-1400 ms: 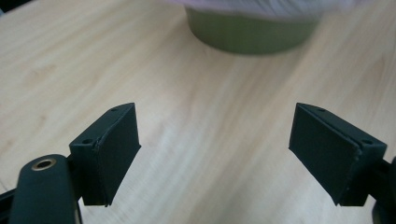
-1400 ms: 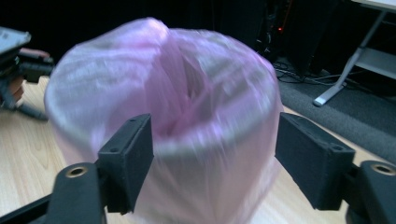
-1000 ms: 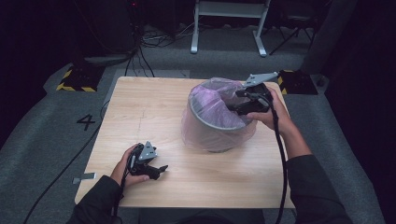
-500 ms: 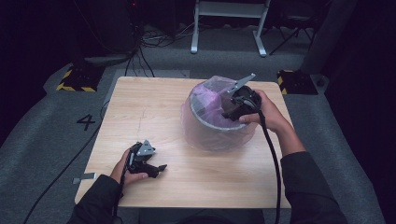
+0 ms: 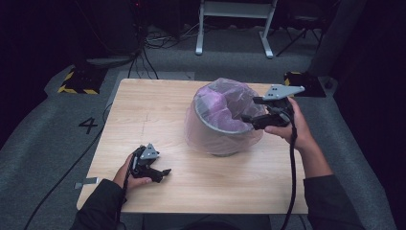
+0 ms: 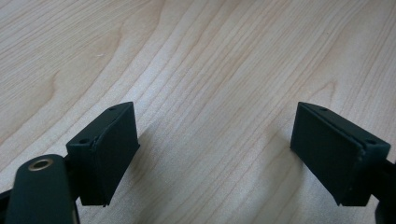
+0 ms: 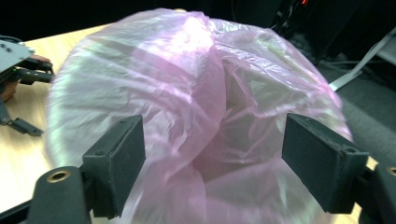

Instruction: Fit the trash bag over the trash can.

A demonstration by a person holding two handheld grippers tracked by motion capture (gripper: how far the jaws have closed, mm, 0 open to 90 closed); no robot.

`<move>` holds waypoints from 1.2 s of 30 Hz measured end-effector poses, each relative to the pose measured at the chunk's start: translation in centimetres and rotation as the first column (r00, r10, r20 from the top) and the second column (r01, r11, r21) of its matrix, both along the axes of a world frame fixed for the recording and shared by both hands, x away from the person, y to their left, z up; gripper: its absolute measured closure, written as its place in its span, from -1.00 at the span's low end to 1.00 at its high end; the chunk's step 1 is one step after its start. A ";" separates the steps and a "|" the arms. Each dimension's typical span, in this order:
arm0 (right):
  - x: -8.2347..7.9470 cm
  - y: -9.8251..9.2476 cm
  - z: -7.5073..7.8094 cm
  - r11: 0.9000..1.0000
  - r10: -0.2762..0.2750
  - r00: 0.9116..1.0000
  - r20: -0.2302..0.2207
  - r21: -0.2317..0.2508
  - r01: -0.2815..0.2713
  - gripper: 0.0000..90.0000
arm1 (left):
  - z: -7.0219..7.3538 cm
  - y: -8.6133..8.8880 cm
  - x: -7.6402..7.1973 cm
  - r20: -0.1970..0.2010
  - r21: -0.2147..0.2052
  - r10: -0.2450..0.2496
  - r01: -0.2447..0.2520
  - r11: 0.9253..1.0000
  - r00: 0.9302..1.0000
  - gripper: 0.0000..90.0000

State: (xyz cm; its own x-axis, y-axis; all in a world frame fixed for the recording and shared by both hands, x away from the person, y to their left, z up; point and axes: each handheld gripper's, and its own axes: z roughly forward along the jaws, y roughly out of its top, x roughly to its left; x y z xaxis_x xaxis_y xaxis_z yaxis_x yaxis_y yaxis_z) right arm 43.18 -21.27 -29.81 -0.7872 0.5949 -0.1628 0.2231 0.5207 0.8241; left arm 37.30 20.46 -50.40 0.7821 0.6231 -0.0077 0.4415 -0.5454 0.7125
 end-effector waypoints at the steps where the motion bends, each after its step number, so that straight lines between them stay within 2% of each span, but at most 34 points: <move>1: 0.0 0.0 0.0 1.000 0.000 1.000 0.000 0.000 0.000 -0.54 | 0.0 0.0 0.0 0.000 0.000 0.000 0.000 1.000 1.000 -0.67; 2: -1.1 -0.7 0.0 1.000 0.002 1.000 0.014 0.008 -0.002 -0.54 | 0.0 0.0 0.0 0.000 0.000 0.000 0.000 1.000 1.000 -0.67; 3: -1.1 -0.7 0.0 1.000 0.002 1.000 0.014 0.008 -0.002 -0.54 | 0.0 0.0 0.0 0.000 0.000 0.000 0.000 1.000 1.000 -0.67; 5: -2.2 -1.4 -0.2 1.000 -0.028 0.999 0.037 0.006 0.028 -0.55 | 0.0 0.0 0.0 0.000 0.000 0.000 0.000 1.000 1.000 -0.67; 7: -3.3 -2.3 -0.5 0.999 -0.028 0.999 0.037 0.026 0.027 -0.55 | 0.0 0.0 0.0 0.000 0.000 0.001 -0.001 1.000 1.000 -0.67; 8: -4.2 -3.0 -0.8 0.999 -0.037 0.998 0.056 0.023 0.036 -0.55 | 0.0 0.0 0.0 -0.001 -0.001 0.001 -0.001 1.000 1.000 -0.67; 10: -4.8 -3.4 -1.1 0.999 -0.030 0.998 0.056 0.027 0.029 -0.55 | 0.0 0.0 0.0 0.000 0.000 0.000 0.000 1.000 1.000 -0.67; 14: -6.2 -4.4 -2.3 0.999 -0.046 0.996 0.071 0.005 0.046 -0.56 | 0.0 0.0 0.0 0.000 0.000 0.001 -0.001 1.000 1.000 -0.67; 17: -7.0 -4.9 -4.0 0.998 -0.063 0.996 0.060 -0.024 0.064 -0.57 | 0.0 0.0 0.0 0.000 0.000 0.001 -0.001 1.000 1.000 -0.67; 23: -7.7 -6.1 -7.6 0.993 -0.104 0.994 0.014 -0.051 0.105 -0.57 | 0.0 0.0 0.0 0.000 0.000 0.001 -0.001 1.000 1.000 -0.67; 26: -7.8 -6.5 -9.8 0.985 -0.137 0.990 0.020 -0.102 0.138 -0.57 | 0.0 0.0 0.0 0.000 0.000 0.001 -0.001 1.000 1.000 -0.67; 28: -7.7 -6.8 -11.1 0.984 -0.141 0.990 -0.009 -0.114 0.139 -0.57 | 0.0 0.0 0.0 0.000 0.000 0.000 0.000 1.000 1.000 -0.67; 30: -7.7 -7.1 -12.6 0.977 -0.158 0.987 -0.006 -0.148 0.155 -0.57 | 0.0 0.0 0.0 0.000 -0.001 0.001 -0.001 1.000 1.000 -0.67; 32: -7.5 -7.6 -14.3 0.977 -0.153 0.987 -0.050 -0.159 0.143 -0.58 | 0.0 0.0 0.0 0.000 0.000 0.001 -0.001 1.000 1.000 -0.67; 33: -7.5 -7.8 -15.0 0.976 -0.160 0.985 -0.057 -0.156 0.150 -0.58 | 0.0 0.0 0.0 0.000 -0.001 0.001 -0.001 1.000 1.000 -0.67; 35: -7.4 -8.3 -16.3 0.975 -0.175 0.981 -0.083 -0.154 0.161 -0.58 | 0.0 0.0 0.0 0.000 -0.001 0.001 -0.001 1.000 1.000 -0.67; 36: -7.4 -8.7 -17.4 0.977 -0.179 0.978 -0.111 -0.141 0.163 -0.58 | 0.0 0.0 0.0 0.000 -0.001 0.001 -0.001 1.000 1.000 -0.67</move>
